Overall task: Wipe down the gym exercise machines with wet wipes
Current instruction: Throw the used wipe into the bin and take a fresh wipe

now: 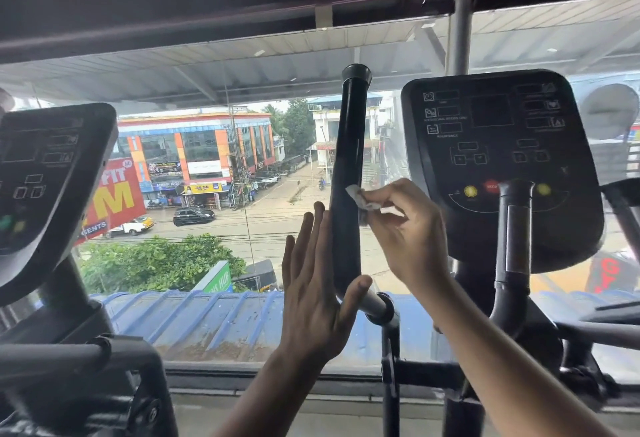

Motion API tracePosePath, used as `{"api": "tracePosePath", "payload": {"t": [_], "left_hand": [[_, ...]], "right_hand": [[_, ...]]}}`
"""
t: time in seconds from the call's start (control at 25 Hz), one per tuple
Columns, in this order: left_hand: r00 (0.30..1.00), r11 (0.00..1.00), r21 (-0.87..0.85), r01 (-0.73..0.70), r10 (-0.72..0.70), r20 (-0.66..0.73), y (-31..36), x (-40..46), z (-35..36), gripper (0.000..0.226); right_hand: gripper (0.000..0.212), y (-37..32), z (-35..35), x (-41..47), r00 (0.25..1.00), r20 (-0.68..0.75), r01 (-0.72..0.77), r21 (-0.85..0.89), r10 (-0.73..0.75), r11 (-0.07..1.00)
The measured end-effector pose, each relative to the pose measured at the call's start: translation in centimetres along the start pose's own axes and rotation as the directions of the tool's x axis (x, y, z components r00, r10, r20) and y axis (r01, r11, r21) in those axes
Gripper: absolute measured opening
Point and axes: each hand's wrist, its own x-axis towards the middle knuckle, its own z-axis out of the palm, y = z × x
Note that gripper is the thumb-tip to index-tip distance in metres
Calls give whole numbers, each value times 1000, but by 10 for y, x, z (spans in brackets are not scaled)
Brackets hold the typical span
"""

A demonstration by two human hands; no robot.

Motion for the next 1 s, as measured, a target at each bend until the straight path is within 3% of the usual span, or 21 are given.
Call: {"api": "tracePosePath", "payload": {"t": [0.12, 0.24, 0.4, 0.52, 0.68, 0.84, 1.0], "left_hand": [[1000, 1000, 2, 14, -14, 23, 1, -1, 1, 75], [997, 1000, 3, -17, 17, 72, -2, -9, -9, 78], [964, 974, 0, -227, 225, 143, -36, 10, -41, 66], [938, 941, 125, -315, 288, 193, -67, 99, -61, 63], [767, 742, 256, -620, 504, 396, -77, 219, -56, 65], [619, 612, 193, -767, 626, 474, -76, 259, -25, 63], [508, 534, 73, -842, 740, 442, -80, 282, -16, 61]], "right_hand": [[13, 7, 1, 44, 999, -40, 20, -55, -22, 998], [9, 3, 4, 32, 999, -18, 25, -62, -27, 998], [11, -5, -10, -11, 994, 109, -15, 63, 8, 998], [17, -8, -19, -6, 987, 159, -33, 39, 27, 999], [42, -24, -31, -6, 984, 176, 11, -70, 1, 997], [25, -37, -38, 8, 992, 124, 18, -210, 8, 978], [27, -50, -33, 48, 971, 178, 226, -455, -161, 861]]}}
